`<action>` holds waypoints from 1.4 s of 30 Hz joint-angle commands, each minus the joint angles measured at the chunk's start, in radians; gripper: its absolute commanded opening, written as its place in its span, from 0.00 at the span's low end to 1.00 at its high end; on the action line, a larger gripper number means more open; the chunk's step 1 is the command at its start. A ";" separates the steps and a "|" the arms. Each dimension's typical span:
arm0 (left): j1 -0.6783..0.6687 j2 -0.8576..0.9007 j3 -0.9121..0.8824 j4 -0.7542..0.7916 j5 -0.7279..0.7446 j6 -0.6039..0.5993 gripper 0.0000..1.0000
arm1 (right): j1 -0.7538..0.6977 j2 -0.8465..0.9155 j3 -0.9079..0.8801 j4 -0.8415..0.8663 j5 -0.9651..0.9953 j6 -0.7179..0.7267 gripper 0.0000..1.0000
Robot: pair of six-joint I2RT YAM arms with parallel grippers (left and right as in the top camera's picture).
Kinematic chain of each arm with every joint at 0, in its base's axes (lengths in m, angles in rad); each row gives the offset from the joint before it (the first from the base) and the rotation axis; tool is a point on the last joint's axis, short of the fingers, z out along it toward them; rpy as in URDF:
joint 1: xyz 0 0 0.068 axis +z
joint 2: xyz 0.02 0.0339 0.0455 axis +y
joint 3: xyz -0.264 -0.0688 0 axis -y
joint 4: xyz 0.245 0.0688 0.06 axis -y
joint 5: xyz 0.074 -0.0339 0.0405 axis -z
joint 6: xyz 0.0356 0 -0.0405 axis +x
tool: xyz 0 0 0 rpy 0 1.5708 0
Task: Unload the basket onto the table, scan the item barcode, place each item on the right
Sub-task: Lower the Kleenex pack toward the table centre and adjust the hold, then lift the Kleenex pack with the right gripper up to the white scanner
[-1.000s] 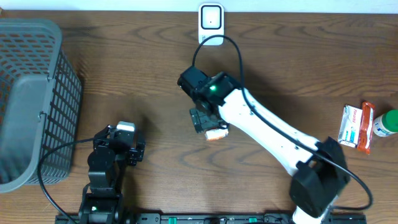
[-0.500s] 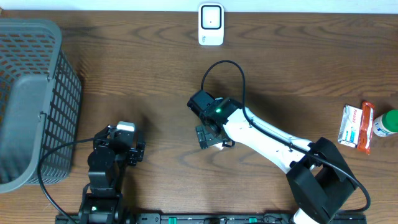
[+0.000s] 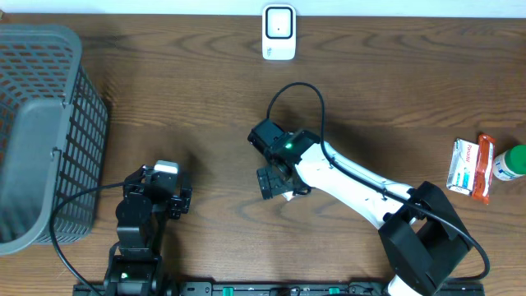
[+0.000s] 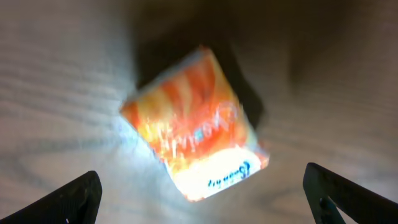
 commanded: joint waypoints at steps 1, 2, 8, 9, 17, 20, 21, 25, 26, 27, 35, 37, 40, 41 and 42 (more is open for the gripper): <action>-0.003 -0.005 0.002 0.003 -0.009 -0.009 0.87 | 0.009 -0.038 0.058 -0.065 -0.045 0.134 0.99; -0.003 -0.005 0.002 0.003 -0.009 -0.009 0.87 | 0.008 -0.048 0.075 -0.098 -0.045 0.176 0.99; -0.003 -0.005 0.001 0.003 -0.009 -0.009 0.87 | 0.000 -0.082 0.136 -0.192 -0.042 0.422 0.99; -0.003 -0.005 0.001 0.003 -0.009 -0.010 0.87 | 0.000 -0.081 0.135 -0.191 -0.038 0.459 0.99; -0.003 -0.005 0.002 0.003 -0.009 -0.010 0.87 | 0.003 -0.074 0.002 -0.050 -0.019 0.766 0.99; -0.003 -0.005 0.001 0.003 -0.009 -0.009 0.87 | 0.005 -0.072 -0.039 0.064 -0.002 0.777 0.99; -0.003 -0.005 0.002 0.003 -0.009 -0.009 0.87 | 0.006 -0.071 -0.047 0.090 0.006 0.775 0.99; -0.003 -0.005 0.002 0.003 -0.009 -0.009 0.87 | 0.008 -0.046 -0.064 0.150 0.027 0.748 0.99; -0.003 -0.005 0.001 0.003 -0.009 -0.009 0.87 | 0.008 -0.034 -0.065 0.154 0.027 0.740 0.99; -0.003 -0.005 0.001 0.003 -0.009 -0.009 0.87 | 0.007 -0.018 -0.065 0.155 0.027 0.740 0.99; -0.003 -0.005 0.001 0.003 -0.009 -0.010 0.87 | 0.007 0.080 -0.064 0.196 -0.040 0.700 0.97; -0.003 -0.005 0.002 0.003 -0.009 -0.009 0.87 | 0.005 0.087 -0.065 0.198 -0.036 0.700 0.89; -0.003 -0.005 0.002 0.003 -0.009 -0.009 0.87 | -0.002 0.095 -0.065 0.198 -0.045 0.700 0.77; -0.003 -0.005 0.002 0.003 -0.009 -0.010 0.87 | -0.003 0.095 -0.065 0.198 -0.048 0.700 0.72; -0.003 -0.005 0.001 0.003 -0.009 -0.009 0.87 | -0.004 0.095 -0.065 0.198 -0.058 0.700 0.67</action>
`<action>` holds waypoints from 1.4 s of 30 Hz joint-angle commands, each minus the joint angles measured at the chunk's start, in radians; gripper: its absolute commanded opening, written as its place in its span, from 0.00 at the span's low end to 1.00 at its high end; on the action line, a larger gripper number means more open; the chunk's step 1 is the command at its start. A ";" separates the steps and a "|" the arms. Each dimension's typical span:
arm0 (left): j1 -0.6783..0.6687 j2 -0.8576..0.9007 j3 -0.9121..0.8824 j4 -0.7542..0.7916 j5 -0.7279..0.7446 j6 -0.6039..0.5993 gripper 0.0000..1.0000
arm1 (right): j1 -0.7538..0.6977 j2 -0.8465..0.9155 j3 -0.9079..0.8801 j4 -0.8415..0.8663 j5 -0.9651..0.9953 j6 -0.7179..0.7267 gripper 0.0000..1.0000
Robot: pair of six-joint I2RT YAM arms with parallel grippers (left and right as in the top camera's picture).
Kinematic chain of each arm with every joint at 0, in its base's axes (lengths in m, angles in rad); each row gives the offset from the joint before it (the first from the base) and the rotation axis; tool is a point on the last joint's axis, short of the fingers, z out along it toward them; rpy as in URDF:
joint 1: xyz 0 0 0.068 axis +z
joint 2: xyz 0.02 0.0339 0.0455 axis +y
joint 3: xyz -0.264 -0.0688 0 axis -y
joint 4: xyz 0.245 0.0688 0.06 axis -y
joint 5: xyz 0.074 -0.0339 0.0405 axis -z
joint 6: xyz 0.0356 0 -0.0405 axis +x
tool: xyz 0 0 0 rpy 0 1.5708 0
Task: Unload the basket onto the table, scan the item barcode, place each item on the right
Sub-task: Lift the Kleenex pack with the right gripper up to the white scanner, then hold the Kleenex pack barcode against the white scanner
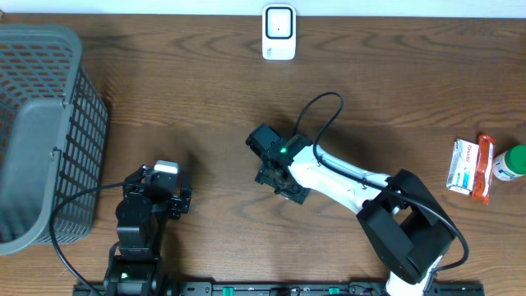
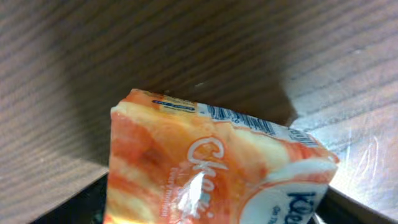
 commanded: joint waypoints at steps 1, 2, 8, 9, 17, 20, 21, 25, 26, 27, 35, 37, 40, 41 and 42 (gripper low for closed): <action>-0.003 -0.005 0.002 0.003 -0.009 -0.010 0.87 | -0.005 0.010 -0.004 0.002 -0.023 -0.004 0.64; -0.003 -0.005 0.002 0.003 -0.009 -0.009 0.87 | -0.006 0.009 -0.003 0.005 -0.031 -0.004 0.64; -0.003 -0.005 0.001 0.003 -0.009 -0.009 0.87 | -0.035 0.009 0.044 0.023 -0.190 -0.076 0.64; -0.003 -0.005 0.001 0.003 -0.009 -0.010 0.87 | -0.049 0.009 0.060 0.026 -0.231 -0.097 0.65; -0.003 -0.005 0.002 0.003 -0.009 -0.009 0.87 | -0.203 0.010 0.114 0.190 -0.513 -0.131 0.68; -0.003 -0.005 0.002 0.003 -0.009 -0.009 0.87 | -0.274 0.011 0.114 0.328 -0.589 -0.043 0.68; -0.003 -0.005 0.002 0.003 -0.009 -0.010 0.87 | -0.294 0.011 0.114 0.391 -0.608 -0.015 0.68; -0.003 -0.005 0.001 0.003 -0.009 -0.010 0.87 | -0.341 0.018 0.114 0.620 -0.613 0.134 0.67; -0.003 -0.005 0.001 0.003 -0.009 -0.009 0.87 | -0.348 0.024 0.114 0.686 -0.612 0.174 0.67; -0.003 -0.005 0.002 0.003 -0.009 -0.009 0.87 | -0.353 0.032 0.114 0.760 -0.607 0.218 0.67; -0.003 -0.005 0.002 0.003 -0.009 -0.009 0.87 | -0.356 0.200 0.122 1.257 -0.499 0.572 0.64; -0.003 -0.005 0.002 0.003 -0.009 -0.010 0.87 | -0.356 0.258 0.145 1.350 -0.470 0.639 0.63; -0.003 -0.005 0.001 0.003 -0.009 -0.010 0.87 | -0.361 0.352 0.227 1.416 -0.445 0.697 0.63; -0.003 -0.005 0.002 0.003 -0.009 -0.010 0.87 | -0.362 0.375 0.258 1.420 -0.443 0.704 0.63; -0.003 -0.005 0.002 0.003 -0.009 -0.010 0.87 | -0.363 0.408 0.303 1.419 -0.439 0.709 0.63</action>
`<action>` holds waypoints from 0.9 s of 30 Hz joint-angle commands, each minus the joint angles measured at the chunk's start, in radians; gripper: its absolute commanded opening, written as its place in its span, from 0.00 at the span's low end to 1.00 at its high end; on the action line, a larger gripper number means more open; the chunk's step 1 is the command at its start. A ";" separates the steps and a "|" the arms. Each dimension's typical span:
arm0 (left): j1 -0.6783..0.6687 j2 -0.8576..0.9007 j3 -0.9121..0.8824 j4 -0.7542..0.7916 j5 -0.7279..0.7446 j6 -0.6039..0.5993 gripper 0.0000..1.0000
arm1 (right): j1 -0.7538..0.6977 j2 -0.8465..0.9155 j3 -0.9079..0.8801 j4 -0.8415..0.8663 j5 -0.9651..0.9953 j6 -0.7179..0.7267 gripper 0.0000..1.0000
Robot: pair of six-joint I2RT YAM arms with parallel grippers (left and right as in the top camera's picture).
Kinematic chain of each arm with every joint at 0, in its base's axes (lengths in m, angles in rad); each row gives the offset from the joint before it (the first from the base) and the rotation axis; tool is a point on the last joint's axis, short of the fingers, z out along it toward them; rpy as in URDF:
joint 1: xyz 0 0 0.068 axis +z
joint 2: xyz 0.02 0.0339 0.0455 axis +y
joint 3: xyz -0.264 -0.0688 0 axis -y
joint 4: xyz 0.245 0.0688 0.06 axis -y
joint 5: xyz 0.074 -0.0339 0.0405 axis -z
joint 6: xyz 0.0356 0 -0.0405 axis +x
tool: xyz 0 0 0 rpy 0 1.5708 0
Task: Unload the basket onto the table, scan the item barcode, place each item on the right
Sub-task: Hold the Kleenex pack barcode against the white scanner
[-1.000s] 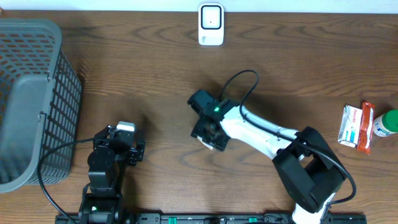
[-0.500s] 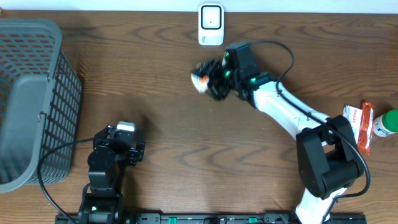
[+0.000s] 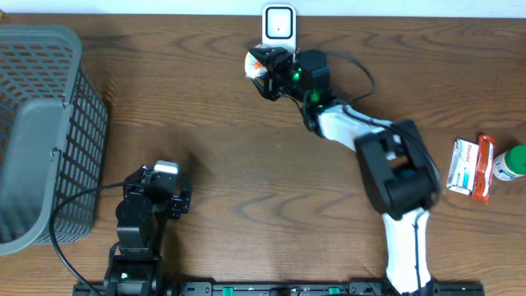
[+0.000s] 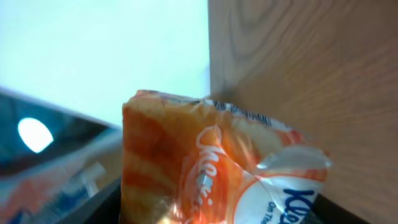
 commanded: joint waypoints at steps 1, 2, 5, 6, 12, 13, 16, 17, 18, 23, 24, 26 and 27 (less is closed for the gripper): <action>-0.003 -0.005 0.001 0.003 -0.009 -0.010 0.87 | -0.004 0.085 0.145 0.014 0.042 0.109 0.63; -0.003 -0.005 0.001 0.003 -0.009 -0.010 0.87 | -0.005 0.108 0.185 0.014 0.043 0.109 0.63; -0.003 -0.005 0.002 0.003 -0.009 -0.010 0.87 | -0.010 0.176 0.312 0.009 0.052 0.136 0.63; -0.003 -0.005 0.001 0.003 -0.009 -0.010 0.87 | -0.014 0.193 0.349 -0.003 0.058 0.147 0.64; -0.003 -0.005 0.002 0.003 -0.009 -0.010 0.87 | -0.060 0.219 0.438 -0.089 0.073 0.165 0.65; -0.003 -0.005 0.001 0.003 -0.009 -0.009 0.87 | -0.071 0.219 0.438 -0.091 0.080 0.165 0.66; -0.003 -0.005 0.002 0.003 -0.009 -0.009 0.87 | -0.097 0.219 0.438 -0.138 0.082 0.165 0.68; -0.003 -0.005 0.001 0.003 -0.009 -0.009 0.87 | -0.102 0.219 0.438 -0.143 0.080 0.165 0.68; -0.003 -0.005 0.002 0.003 -0.009 -0.009 0.87 | -0.111 0.219 0.438 -0.153 0.076 0.165 0.68; -0.003 -0.005 0.002 0.003 -0.009 -0.010 0.87 | -0.124 0.219 0.438 -0.156 0.072 0.165 0.69; -0.003 -0.005 0.001 0.003 -0.009 -0.009 0.87 | -0.124 0.219 0.438 -0.156 0.072 0.165 0.70; -0.003 -0.005 0.001 0.003 -0.009 -0.009 0.87 | -0.124 0.219 0.438 -0.156 0.058 0.165 0.74; -0.003 -0.005 0.001 0.003 -0.009 -0.009 0.87 | -0.124 0.219 0.438 -0.156 0.045 0.165 0.75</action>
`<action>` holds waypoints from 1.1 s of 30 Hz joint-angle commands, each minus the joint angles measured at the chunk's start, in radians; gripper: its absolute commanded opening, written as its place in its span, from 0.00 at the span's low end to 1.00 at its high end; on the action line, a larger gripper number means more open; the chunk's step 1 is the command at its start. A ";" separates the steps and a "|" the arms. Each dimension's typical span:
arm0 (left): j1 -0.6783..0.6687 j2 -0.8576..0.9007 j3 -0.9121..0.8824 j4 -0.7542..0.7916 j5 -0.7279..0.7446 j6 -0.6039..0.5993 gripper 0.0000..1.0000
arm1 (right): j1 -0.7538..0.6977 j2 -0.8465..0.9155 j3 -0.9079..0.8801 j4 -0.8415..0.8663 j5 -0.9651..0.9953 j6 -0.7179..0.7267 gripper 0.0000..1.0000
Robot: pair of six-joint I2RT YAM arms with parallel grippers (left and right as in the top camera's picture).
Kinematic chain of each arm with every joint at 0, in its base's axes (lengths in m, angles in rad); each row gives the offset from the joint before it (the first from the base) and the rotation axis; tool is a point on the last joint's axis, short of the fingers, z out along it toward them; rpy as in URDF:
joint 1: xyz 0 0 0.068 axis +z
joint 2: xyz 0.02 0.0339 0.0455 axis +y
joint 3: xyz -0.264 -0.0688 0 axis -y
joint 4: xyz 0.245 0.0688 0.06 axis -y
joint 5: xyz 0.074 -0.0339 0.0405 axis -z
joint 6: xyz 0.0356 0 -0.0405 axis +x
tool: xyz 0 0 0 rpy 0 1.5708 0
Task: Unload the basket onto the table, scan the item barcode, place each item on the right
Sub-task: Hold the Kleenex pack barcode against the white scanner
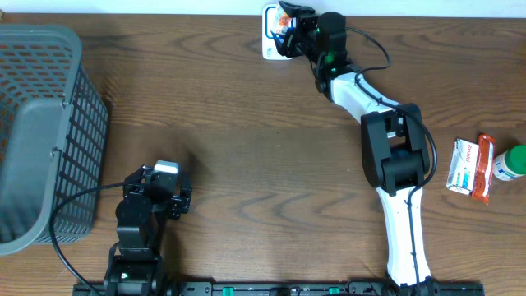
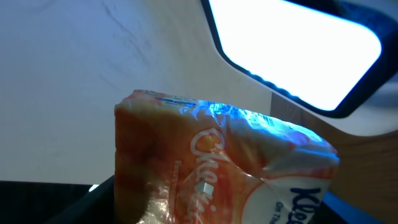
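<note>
My right gripper [image 1: 288, 22] is shut on an orange and white tissue pack [image 1: 283, 26] and holds it right in front of the white barcode scanner [image 1: 268, 45] at the table's back edge. In the right wrist view the pack [image 2: 211, 162] fills the lower frame, bluish light falls on its top edge, and the scanner's bright window [image 2: 292, 56] is just above it. The fingers are mostly hidden by the pack. My left gripper [image 1: 164, 182] rests near the front left, far from both; its jaws do not show clearly.
A grey mesh basket [image 1: 41, 131] stands at the left edge. At the far right lie a white and blue box [image 1: 464, 166], an orange packet [image 1: 485, 168] and a green-capped bottle [image 1: 511, 163]. The right arm stretches across the back right of the table.
The right gripper has moved the tissue pack from just left of the scanner to directly in front of it. Bluish light now lies on the pack. The left arm has not moved.
The right gripper was open above the tissue pack on the middle of the table. Then it was down around the pack. Later it held the pack up at the back near the scanner, and now holds it against the scanner's window.
</note>
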 commanded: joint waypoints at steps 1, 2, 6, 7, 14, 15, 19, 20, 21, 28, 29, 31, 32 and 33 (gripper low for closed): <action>-0.003 -0.005 0.002 0.003 -0.009 -0.010 0.87 | 0.005 0.011 0.012 0.002 -0.023 0.010 0.76; -0.003 -0.005 0.002 0.003 -0.009 -0.009 0.87 | 0.006 0.011 0.012 0.003 -0.025 0.010 0.76; -0.003 -0.005 0.002 0.003 -0.009 -0.009 0.87 | 0.003 0.011 0.012 0.012 -0.074 0.010 0.68; -0.003 -0.005 0.001 0.003 -0.009 -0.010 0.87 | 0.002 0.011 0.012 0.023 -0.093 0.007 0.59; -0.003 -0.005 0.001 0.003 -0.009 -0.009 0.87 | -0.009 -0.017 0.013 0.024 -0.211 -0.270 0.60; -0.003 -0.005 0.001 0.003 -0.009 -0.009 0.87 | -0.009 -0.021 0.013 0.001 -0.214 -0.285 0.64; -0.003 -0.005 0.001 0.003 -0.009 -0.009 0.87 | -0.002 -0.026 0.013 -0.077 -0.224 -0.315 0.66; -0.003 -0.005 0.001 0.003 -0.009 -0.010 0.87 | 0.004 -0.026 0.013 -0.111 -0.215 -0.333 0.66; -0.003 -0.005 0.001 0.003 -0.009 -0.010 0.87 | 0.008 -0.026 0.013 -0.138 -0.200 -0.351 0.68; -0.003 -0.005 0.001 0.003 -0.009 -0.009 0.87 | 0.040 -0.026 0.013 -0.262 -0.047 -0.431 0.79; -0.003 -0.005 0.001 0.003 -0.009 -0.010 0.87 | 0.042 -0.026 0.013 -0.264 -0.034 -0.433 0.76; -0.003 -0.005 0.002 0.003 -0.009 -0.009 0.87 | 0.044 -0.026 0.013 -0.280 0.007 -0.437 0.73; -0.003 -0.005 0.002 0.003 -0.009 -0.010 0.87 | 0.044 -0.026 0.013 -0.289 0.031 -0.444 0.72; -0.003 -0.005 0.002 0.003 -0.009 -0.009 0.87 | 0.044 -0.026 0.013 -0.299 0.051 -0.449 0.72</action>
